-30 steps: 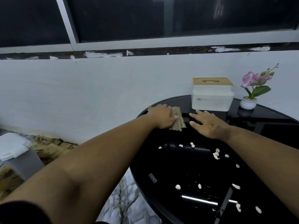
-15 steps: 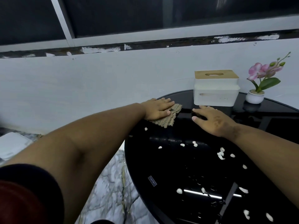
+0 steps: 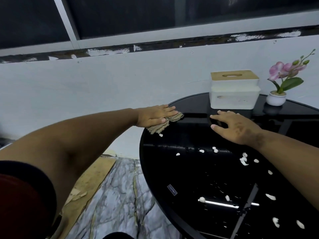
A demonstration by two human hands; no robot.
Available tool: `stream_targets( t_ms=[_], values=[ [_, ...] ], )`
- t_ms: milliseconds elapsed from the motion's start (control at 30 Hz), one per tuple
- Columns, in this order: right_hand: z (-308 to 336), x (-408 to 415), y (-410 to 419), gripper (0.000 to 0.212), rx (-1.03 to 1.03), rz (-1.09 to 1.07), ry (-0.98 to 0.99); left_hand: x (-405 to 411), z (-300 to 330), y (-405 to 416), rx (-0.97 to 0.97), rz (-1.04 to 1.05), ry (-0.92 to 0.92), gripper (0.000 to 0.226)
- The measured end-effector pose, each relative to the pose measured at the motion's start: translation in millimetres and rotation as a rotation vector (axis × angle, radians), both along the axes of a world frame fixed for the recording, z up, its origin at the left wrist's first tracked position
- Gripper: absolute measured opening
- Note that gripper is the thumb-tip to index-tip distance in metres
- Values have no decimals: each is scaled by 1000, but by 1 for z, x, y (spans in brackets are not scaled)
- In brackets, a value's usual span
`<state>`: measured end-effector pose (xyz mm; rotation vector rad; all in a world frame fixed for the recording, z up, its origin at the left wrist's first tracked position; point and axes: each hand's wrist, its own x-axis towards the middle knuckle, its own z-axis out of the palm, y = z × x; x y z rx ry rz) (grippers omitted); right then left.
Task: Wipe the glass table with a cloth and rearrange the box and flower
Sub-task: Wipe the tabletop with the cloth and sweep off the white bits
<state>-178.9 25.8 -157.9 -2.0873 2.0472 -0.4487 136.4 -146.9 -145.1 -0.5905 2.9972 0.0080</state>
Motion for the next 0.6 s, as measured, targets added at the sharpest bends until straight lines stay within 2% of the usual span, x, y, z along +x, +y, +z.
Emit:
stream_targets(
  t_ms=[233, 333, 500, 600],
  values=[
    [-3, -1, -1, 56, -8, 0, 0, 17, -2, 38, -20, -45, 39, 59],
    [-1, -2, 0, 56, -6, -3, -2, 16, -6, 64, -48, 31, 17, 59],
    [7, 5, 10, 59, -56, -4, 95, -11, -10, 126, -75, 15, 13, 57],
    [16, 2, 20, 53, -84, 10, 13, -14, -13, 138, -3, 54, 58, 56]
  ],
)
